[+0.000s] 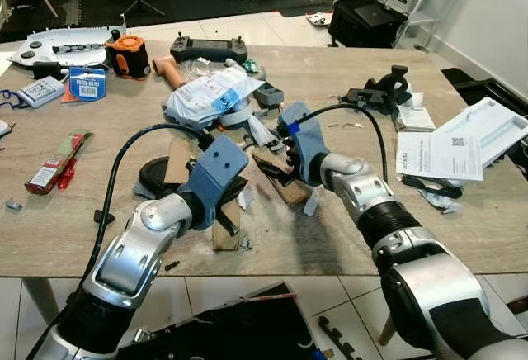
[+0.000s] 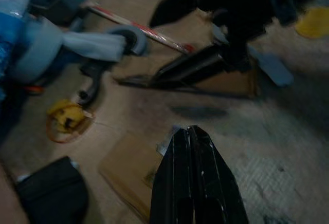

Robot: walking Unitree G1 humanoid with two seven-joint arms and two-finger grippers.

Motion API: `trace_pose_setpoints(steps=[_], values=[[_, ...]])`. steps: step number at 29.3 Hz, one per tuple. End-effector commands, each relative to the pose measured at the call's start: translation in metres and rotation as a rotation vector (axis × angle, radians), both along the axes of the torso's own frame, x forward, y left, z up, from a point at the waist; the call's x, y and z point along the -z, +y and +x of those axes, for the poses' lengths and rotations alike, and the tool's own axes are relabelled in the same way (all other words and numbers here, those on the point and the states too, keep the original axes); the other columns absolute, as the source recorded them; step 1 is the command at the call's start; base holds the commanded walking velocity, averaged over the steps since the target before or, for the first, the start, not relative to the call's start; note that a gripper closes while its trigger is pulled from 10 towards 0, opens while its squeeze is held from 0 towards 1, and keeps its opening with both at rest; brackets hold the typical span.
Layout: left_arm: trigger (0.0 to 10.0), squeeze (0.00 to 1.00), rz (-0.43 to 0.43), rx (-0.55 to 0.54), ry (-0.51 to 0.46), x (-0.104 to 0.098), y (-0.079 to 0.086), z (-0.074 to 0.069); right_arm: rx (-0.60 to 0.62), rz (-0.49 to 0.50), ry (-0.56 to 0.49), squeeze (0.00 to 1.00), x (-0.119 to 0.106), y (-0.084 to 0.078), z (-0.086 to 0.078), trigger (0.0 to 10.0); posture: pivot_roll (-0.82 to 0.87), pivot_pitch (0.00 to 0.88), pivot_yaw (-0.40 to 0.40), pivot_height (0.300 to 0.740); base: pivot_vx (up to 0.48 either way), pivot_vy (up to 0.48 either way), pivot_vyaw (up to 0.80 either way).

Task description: Picking trash to rubbish bin

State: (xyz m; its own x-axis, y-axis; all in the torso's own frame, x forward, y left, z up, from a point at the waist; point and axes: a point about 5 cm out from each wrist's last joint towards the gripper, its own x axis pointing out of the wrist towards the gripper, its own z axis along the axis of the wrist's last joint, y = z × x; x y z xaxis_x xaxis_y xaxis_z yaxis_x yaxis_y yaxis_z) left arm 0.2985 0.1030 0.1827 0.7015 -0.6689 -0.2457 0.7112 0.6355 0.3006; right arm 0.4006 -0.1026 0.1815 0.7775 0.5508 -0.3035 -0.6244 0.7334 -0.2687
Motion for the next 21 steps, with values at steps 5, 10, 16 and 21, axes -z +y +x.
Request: trace_pose_setpoints(steps=[5,10,16,21], values=[[10.0,0.00,0.043,0.077,0.019,0.005,-0.006,-0.009,0.003,-0.099,0.098,0.00,0.029,0.000,-0.006,10.0,0.19,0.183,-0.027,0.740,0.000,0.000,0.00],[10.0,0.00,0.051,0.104,0.031,0.005,-0.008,-0.010,-0.006,-0.109,0.246,0.00,0.053,0.000,-0.016,10.0,0.19,0.176,-0.024,0.740,0.000,0.000,0.00],[10.0,0.00,0.050,0.104,0.026,0.005,-0.010,-0.008,0.063,-0.069,0.396,0.00,0.076,-0.001,-0.026,10.0,0.19,0.168,-0.025,0.740,0.000,0.000,0.00],[10.0,0.00,0.057,0.104,0.025,0.005,-0.010,-0.007,0.071,-0.097,0.380,0.00,0.075,-0.003,-0.025,1.2,0.20,0.163,-0.019,0.740,0.000,0.000,0.00]])
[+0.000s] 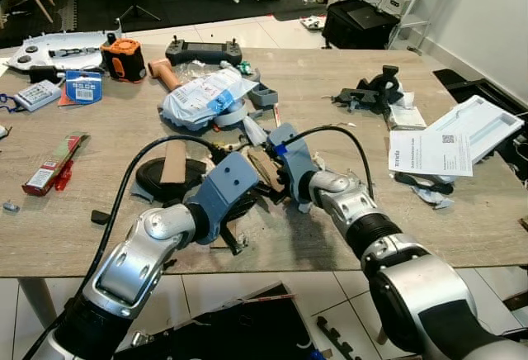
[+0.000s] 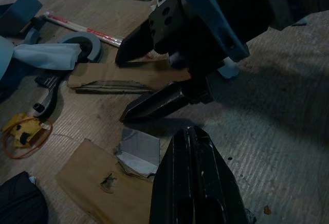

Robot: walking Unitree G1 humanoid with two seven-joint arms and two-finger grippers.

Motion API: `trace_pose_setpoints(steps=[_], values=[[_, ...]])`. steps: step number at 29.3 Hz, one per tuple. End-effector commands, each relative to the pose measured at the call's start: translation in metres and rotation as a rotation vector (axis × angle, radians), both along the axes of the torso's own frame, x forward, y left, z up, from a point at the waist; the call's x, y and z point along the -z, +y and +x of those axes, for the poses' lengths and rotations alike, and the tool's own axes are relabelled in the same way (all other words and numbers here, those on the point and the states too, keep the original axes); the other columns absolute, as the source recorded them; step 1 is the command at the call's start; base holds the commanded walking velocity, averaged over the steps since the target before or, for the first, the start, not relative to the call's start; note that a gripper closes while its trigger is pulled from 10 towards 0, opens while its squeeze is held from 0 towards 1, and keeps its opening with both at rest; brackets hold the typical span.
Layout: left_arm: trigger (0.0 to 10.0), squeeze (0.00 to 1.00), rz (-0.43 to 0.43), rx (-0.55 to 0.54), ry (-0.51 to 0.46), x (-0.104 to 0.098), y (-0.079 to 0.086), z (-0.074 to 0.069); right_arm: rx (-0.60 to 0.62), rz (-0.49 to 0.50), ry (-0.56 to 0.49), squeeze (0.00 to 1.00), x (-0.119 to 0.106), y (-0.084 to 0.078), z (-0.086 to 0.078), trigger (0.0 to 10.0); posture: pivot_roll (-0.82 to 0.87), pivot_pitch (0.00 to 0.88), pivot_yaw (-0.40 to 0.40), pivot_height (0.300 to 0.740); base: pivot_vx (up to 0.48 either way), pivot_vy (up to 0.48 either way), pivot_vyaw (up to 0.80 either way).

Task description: Picking trash to rubbish bin

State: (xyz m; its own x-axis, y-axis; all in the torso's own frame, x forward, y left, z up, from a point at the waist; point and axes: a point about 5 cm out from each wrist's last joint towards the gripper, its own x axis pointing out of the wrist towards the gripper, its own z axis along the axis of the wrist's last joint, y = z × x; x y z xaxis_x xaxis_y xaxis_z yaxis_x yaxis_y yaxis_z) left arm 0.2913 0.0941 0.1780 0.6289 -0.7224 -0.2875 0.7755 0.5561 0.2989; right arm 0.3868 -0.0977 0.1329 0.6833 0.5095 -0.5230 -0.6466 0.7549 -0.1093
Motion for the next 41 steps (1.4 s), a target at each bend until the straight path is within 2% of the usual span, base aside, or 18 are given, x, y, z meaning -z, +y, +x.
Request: trace_pose_setpoints(steps=[1,12,19,21,22,23,24,27,28,30,31,32,33,34,35,38,40,41], values=[[10.0,0.00,0.023,0.009,-0.007,0.000,-0.001,0.000,0.028,-0.066,0.102,0.00,0.026,-0.009,-0.011,0.0,0.20,0.163,-0.019,0.740,0.000,0.000,0.00],[10.0,0.00,0.026,0.003,-0.011,0.001,-0.003,0.003,0.076,-0.034,0.096,0.00,0.022,-0.014,-0.008,0.0,0.20,0.142,-0.019,0.740,0.000,0.000,0.00],[10.0,0.00,0.021,-0.037,-0.011,0.002,0.000,0.004,0.138,0.059,0.071,0.00,0.014,-0.021,-0.003,0.0,0.21,0.128,-0.028,0.740,0.000,0.000,0.00],[10.0,0.00,0.014,-0.050,-0.010,0.002,0.002,0.004,0.142,0.102,0.054,0.00,0.010,-0.020,-0.002,0.0,0.21,0.128,-0.028,0.740,0.000,0.000,0.00],[10.0,0.00,0.001,-0.065,-0.010,0.001,0.003,0.004,0.150,0.209,0.031,0.00,-0.001,-0.016,0.002,0.0,0.21,0.128,-0.028,0.740,0.000,0.000,0.00],[10.0,0.00,0.001,-0.065,-0.010,0.001,0.003,0.004,0.150,0.209,0.031,0.00,-0.001,-0.016,0.002,0.0,0.21,0.128,-0.028,0.740,0.000,0.000,0.00],[10.0,0.00,-0.020,-0.089,-0.005,0.000,0.005,0.004,0.166,0.371,-0.011,0.00,-0.022,-0.012,0.009,0.0,0.20,0.125,-0.019,0.740,0.000,0.000,0.00],[10.0,0.00,-0.034,-0.105,0.000,0.000,0.007,0.004,0.174,0.482,-0.039,0.00,-0.037,-0.011,0.013,0.0,0.20,0.125,-0.019,0.740,0.000,0.000,0.00],[10.0,0.00,-0.103,-0.134,0.008,-0.006,0.010,0.003,0.172,0.781,-0.089,0.00,-0.088,-0.019,0.020,4.5,0.20,0.126,-0.017,0.740,0.000,0.000,0.00],[10.0,0.00,-0.103,-0.134,0.008,-0.006,0.010,0.003,0.172,0.781,-0.089,0.00,-0.088,-0.019,0.020,4.5,0.20,0.126,-0.017,0.740,0.000,0.000,0.00],[10.0,0.00,-0.126,-0.141,0.009,-0.009,0.011,0.002,0.158,0.866,-0.100,0.00,-0.104,-0.024,0.020,4.5,0.20,0.126,-0.017,0.740,0.000,0.000,0.00],[10.0,0.00,-0.126,-0.141,0.009,-0.009,0.011,0.002,0.158,0.866,-0.100,0.00,-0.104,-0.024,0.020,4.5,0.20,0.126,-0.017,0.740,0.000,0.000,0.00],[10.0,0.00,-0.145,-0.149,0.012,-0.010,0.012,0.002,0.157,0.948,-0.124,0.00,-0.120,-0.031,0.020,7.5,0.20,0.126,-0.024,0.740,0.000,0.000,0.00],[10.0,0.00,-0.145,-0.149,0.012,-0.010,0.012,0.002,0.157,0.948,-0.124,0.00,-0.120,-0.031,0.020,7.5,0.20,0.126,-0.024,0.740,0.000,0.000,0.00],[10.0,0.00,-0.156,-0.169,0.008,-0.011,0.014,0.002,0.187,1.002,-0.160,0.00,-0.131,-0.044,0.020,10.0,0.21,0.126,-0.029,0.740,0.000,0.000,0.00],[10.0,0.00,-0.164,-0.196,-0.003,-0.012,0.017,0.003,0.220,1.007,-0.205,0.00,-0.138,-0.055,0.019,10.0,0.21,0.126,-0.029,0.740,0.000,0.000,0.00],[10.0,0.00,-0.193,-0.250,-0.016,-0.015,0.021,0.006,0.247,0.887,-0.302,0.00,-0.137,-0.068,0.014,10.0,0.20,0.126,-0.024,0.740,0.000,0.000,0.00],[10.0,0.00,-0.193,-0.250,-0.016,-0.015,0.021,0.006,0.247,0.887,-0.302,0.00,-0.137,-0.068,0.014,10.0,0.20,0.126,-0.024,0.740,0.000,0.000,0.00]])
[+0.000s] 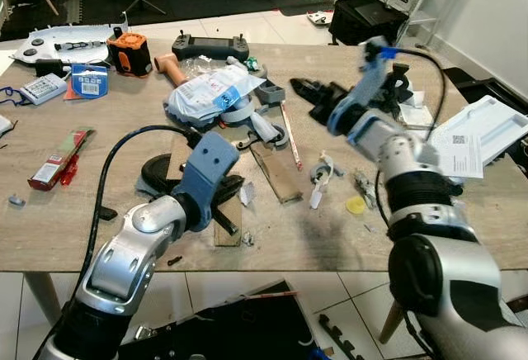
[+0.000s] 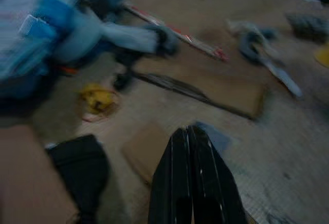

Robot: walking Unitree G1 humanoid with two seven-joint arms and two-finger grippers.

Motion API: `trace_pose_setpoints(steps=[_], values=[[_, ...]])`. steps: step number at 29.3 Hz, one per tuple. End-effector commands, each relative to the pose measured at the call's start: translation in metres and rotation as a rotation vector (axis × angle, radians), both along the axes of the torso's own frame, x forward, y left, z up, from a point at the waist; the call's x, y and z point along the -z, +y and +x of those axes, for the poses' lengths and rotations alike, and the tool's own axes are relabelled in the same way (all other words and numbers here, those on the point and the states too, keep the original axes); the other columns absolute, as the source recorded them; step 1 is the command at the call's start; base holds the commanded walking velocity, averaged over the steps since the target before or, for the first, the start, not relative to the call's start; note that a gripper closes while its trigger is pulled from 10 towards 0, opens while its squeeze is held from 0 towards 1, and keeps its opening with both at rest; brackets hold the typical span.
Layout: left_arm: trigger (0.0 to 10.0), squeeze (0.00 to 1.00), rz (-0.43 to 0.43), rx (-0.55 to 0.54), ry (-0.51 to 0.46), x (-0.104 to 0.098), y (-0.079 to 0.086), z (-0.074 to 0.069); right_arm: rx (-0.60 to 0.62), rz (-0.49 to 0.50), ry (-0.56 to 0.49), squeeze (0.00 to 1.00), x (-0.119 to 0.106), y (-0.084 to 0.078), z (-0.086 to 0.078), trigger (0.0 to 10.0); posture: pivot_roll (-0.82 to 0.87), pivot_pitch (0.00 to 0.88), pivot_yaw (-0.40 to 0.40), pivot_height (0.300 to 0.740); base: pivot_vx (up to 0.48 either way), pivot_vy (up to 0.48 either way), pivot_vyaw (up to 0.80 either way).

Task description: Picking trash to rubbish bin

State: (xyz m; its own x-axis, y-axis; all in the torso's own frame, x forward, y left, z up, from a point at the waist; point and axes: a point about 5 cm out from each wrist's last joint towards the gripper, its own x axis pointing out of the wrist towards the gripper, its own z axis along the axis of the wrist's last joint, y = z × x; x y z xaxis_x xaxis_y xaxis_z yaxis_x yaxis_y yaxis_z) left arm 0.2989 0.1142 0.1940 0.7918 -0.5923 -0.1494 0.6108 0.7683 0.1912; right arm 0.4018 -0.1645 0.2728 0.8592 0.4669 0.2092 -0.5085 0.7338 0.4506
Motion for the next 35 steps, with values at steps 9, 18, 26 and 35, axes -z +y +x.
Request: trace_pose_setpoints(steps=[9,18,26,35], values=[[10.0,0.00,0.053,-0.016,0.030,0.005,-0.004,0.004,-0.177,-0.686,0.207,1.00,0.096,0.035,-0.021,10.0,0.20,0.125,-0.011,0.740,0.000,0.000,0.00],[10.0,0.00,0.078,0.059,0.029,0.006,-0.013,-0.002,-0.154,-0.742,0.281,1.00,0.123,0.045,-0.017,10.0,0.21,0.124,-0.022,0.740,0.000,0.000,0.00],[10.0,0.00,0.083,0.072,0.035,0.007,-0.016,-0.002,-0.133,-0.749,0.297,1.00,0.128,0.054,-0.015,10.0,0.21,0.124,-0.022,0.740,0.000,0.000,0.00],[10.0,0.00,0.098,0.085,0.040,0.008,-0.016,-0.004,-0.167,-0.807,0.394,0.00,0.158,0.058,-0.024,0.0,0.22,0.138,-0.020,0.740,0.000,0.000,0.00]])
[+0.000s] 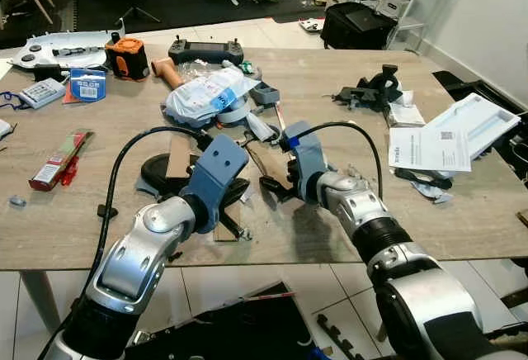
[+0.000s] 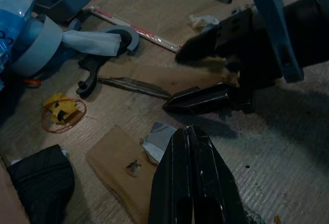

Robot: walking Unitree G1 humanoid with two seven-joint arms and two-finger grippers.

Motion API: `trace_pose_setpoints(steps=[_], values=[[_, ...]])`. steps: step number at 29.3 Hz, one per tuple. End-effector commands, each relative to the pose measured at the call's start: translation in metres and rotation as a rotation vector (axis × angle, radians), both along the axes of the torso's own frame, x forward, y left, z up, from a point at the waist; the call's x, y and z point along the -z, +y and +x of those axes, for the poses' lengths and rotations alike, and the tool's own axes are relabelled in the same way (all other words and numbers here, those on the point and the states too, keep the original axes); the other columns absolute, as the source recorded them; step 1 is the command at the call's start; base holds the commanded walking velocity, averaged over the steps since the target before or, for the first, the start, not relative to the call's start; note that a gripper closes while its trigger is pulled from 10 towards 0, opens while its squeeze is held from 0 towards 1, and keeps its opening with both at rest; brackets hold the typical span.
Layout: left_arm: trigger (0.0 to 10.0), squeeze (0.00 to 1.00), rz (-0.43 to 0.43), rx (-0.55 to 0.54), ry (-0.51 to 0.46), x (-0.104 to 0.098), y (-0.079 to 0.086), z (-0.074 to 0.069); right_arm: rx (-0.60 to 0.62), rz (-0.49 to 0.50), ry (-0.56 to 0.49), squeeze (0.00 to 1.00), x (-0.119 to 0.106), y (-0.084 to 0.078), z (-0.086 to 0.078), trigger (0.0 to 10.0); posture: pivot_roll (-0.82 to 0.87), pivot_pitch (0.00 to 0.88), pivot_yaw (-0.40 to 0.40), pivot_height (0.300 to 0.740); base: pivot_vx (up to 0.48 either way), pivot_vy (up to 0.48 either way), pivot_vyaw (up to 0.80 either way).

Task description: Picking trash to rubbish bin

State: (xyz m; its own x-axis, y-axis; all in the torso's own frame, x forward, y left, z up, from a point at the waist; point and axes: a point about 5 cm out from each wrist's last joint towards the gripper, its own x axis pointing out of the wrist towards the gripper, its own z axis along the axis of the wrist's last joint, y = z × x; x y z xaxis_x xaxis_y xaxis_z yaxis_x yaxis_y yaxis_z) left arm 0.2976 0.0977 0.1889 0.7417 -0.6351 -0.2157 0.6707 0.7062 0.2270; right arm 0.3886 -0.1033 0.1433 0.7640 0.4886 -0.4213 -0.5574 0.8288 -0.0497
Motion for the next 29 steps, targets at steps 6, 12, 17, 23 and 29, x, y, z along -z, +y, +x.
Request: trace_pose_setpoints(steps=[6,12,17,23,29], values=[[10.0,0.00,0.031,0.016,0.017,0.004,0.001,-0.003,0.006,-0.030,0.153,0.00,0.033,-0.005,-0.013,0.0,0.22,0.136,-0.019,0.740,0.000,0.000,0.00],[10.0,0.00,0.032,0.026,0.018,0.005,-0.001,-0.004,0.011,-0.035,0.160,0.00,0.035,-0.008,-0.014,0.0,0.22,0.124,-0.016,0.740,0.000,0.000,0.00],[10.0,0.00,0.033,0.033,0.019,0.005,-0.002,-0.005,0.015,-0.045,0.173,0.00,0.038,-0.011,-0.014,0.0,0.21,0.117,-0.015,0.740,0.000,0.000,0.00],[10.0,0.00,0.027,0.028,0.012,0.004,-0.002,-0.005,0.026,0.147,0.115,0.00,0.020,-0.008,-0.009,0.0,0.22,0.107,-0.016,0.740,0.000,0.000,0.00],[10.0,0.00,-0.040,-0.021,-0.004,-0.003,0.005,-0.004,0.074,0.466,-0.127,0.00,-0.048,-0.019,0.004,10.0,0.21,0.098,-0.009,0.740,0.000,0.000,0.00]])
